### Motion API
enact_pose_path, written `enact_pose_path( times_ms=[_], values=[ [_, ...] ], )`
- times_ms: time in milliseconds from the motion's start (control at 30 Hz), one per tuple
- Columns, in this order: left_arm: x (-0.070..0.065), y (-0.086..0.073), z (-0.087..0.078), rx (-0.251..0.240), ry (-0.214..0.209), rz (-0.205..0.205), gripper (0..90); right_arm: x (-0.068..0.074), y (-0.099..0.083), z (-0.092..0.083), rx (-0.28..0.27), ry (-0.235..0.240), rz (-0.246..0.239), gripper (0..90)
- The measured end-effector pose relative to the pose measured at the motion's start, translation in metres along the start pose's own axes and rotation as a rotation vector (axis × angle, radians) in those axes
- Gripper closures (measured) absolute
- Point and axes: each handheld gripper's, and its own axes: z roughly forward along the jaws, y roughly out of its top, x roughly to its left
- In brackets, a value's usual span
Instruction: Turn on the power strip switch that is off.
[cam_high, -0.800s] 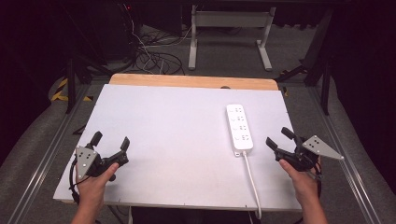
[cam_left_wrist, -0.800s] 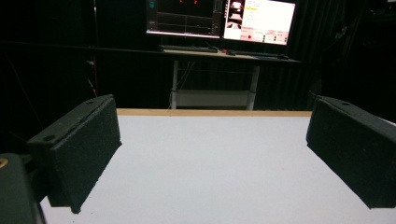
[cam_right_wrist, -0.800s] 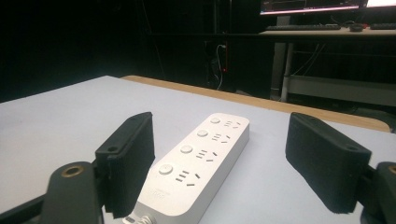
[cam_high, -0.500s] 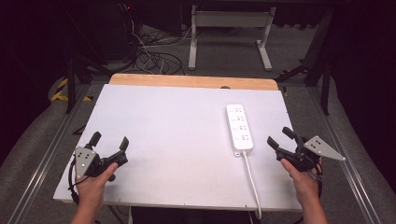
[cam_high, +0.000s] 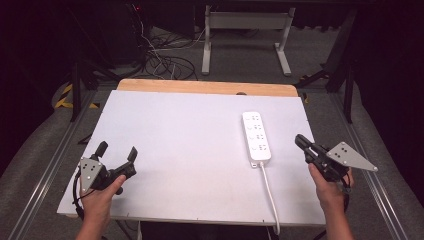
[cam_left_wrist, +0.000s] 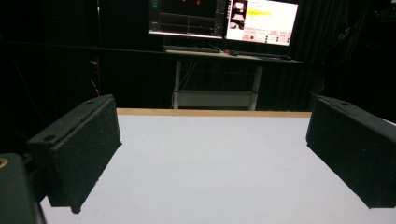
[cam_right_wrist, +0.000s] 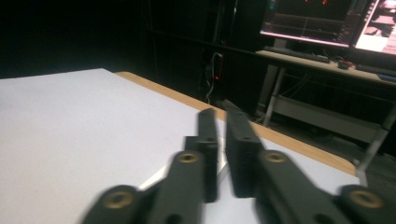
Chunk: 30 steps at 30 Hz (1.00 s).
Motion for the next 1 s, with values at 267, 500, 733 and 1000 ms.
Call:
enact_pose_path(
  times_ms=[267, 500, 733, 1000],
  values=[
    [0.0, 0.0, 0.0, -0.001, 0.0, 0.005, 3.5, 0.005, 0.039, 0.029, 0.103, 0.022, 0.103, 90.0],
    [0.001, -0.001, 0.0, 0.003, -0.001, 0.011, 3.7, 0.013, 0.022, 0.099, 0.414, 0.076, 0.205, 90.0],
    [0.0, -0.001, -0.002, 0.003, -0.003, 0.014, 4.1, 0.028, -0.002, 0.132, 0.625, 0.094, 0.173, 90.0],
    [0.0, -0.001, -0.002, 0.007, -0.004, 0.017, 4.4, 0.035, -0.015, 0.144, 0.704, 0.104, 0.148, 90.0]
  ],
)
